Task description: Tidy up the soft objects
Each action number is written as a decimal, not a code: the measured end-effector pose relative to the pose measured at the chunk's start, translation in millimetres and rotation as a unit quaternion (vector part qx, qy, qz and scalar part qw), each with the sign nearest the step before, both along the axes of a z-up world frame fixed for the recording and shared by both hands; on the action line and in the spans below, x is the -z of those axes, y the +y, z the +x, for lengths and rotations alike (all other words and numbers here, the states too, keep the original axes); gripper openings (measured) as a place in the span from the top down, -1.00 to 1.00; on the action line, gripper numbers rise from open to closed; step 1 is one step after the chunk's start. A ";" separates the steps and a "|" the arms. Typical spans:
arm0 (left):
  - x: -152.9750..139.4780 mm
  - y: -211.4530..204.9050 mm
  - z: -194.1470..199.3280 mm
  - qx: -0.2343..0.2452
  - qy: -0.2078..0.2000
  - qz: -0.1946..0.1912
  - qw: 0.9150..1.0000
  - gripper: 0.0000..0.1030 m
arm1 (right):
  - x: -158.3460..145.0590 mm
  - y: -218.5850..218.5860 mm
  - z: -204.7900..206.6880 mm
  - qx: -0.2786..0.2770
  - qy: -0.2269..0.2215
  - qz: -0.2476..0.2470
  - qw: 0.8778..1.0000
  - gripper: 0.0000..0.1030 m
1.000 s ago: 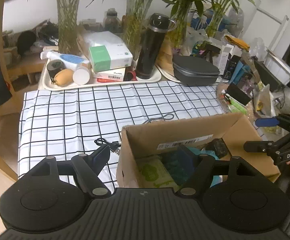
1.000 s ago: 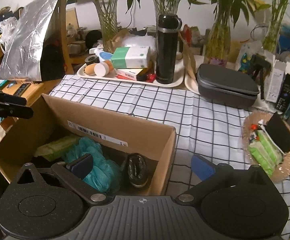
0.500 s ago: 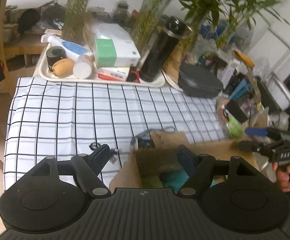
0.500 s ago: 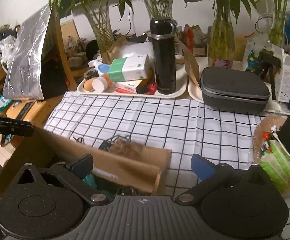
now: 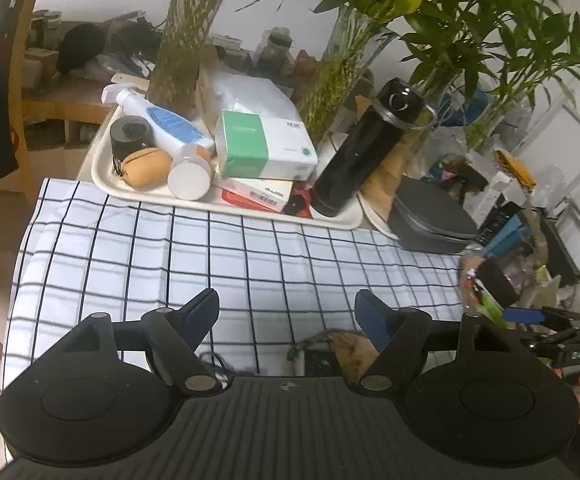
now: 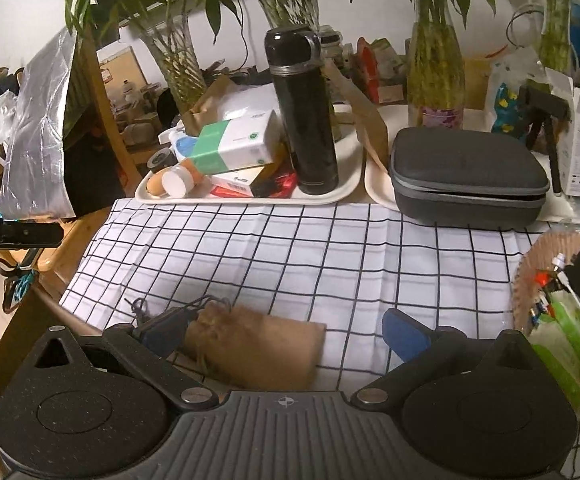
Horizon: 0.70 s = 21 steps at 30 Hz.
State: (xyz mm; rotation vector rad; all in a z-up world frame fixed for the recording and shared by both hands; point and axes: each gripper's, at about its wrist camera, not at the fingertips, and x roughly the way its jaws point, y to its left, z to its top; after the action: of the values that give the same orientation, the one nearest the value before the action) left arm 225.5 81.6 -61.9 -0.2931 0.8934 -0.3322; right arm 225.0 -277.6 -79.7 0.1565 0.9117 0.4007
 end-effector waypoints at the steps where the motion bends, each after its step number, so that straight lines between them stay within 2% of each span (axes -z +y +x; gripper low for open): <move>1: 2.4 0.1 3.6 0.000 0.000 0.001 1.000 -0.44 | 1.9 -1.2 3.1 -0.001 0.001 0.005 1.000 -1.00; 4: 11.3 1.3 15.7 0.002 0.001 0.002 1.000 -0.44 | 8.2 -3.8 13.5 0.005 0.010 0.015 1.000 -1.00; 8: 20.4 -1.1 26.8 0.003 -0.011 0.050 0.999 -0.44 | 12.9 -4.0 23.6 0.008 0.007 0.004 1.000 -1.00; 12: 34.3 -4.3 38.4 0.025 -0.010 0.072 0.997 -0.44 | 18.5 -4.8 33.5 0.011 0.007 0.000 1.000 -1.00; 21: 68.5 -17.5 51.3 0.113 0.018 0.067 0.991 -0.42 | 34.7 -4.4 55.3 0.015 0.011 -0.008 1.000 -1.00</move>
State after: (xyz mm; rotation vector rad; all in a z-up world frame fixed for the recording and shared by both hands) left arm 276.8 64.1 -130.4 -0.0743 0.9813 -0.4748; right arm 280.3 -282.1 -114.4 0.1606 0.9335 0.3652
